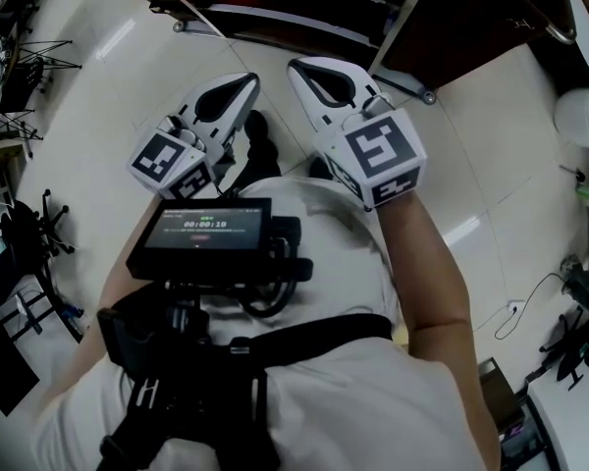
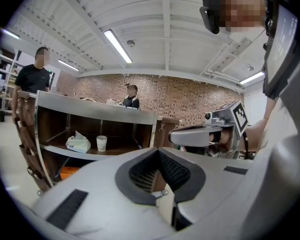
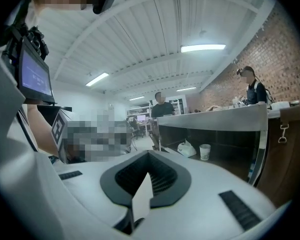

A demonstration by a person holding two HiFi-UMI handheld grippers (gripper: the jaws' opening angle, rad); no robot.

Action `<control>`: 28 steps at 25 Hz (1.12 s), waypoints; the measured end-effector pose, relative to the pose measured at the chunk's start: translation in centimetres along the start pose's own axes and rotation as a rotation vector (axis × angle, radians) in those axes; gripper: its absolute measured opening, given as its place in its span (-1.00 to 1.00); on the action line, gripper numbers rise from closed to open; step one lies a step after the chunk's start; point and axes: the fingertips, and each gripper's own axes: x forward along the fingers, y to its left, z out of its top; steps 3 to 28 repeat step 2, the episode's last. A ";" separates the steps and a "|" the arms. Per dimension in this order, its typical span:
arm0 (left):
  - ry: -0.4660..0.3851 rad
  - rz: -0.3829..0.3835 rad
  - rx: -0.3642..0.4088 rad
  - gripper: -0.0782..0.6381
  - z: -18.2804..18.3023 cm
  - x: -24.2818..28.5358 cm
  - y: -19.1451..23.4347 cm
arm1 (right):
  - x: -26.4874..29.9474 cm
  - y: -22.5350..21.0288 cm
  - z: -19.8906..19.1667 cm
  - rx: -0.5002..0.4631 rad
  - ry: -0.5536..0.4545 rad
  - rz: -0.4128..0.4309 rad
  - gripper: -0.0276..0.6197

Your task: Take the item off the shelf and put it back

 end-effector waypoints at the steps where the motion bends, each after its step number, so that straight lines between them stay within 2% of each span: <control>1: -0.001 0.002 -0.001 -0.77 0.0 -0.1 0.0 | 0.0 0.1 0.1 -0.002 -0.002 0.001 -0.91; 28: -0.001 0.004 -0.002 -0.77 -0.1 -0.3 0.0 | 0.1 0.3 0.1 -0.004 -0.003 0.002 -0.91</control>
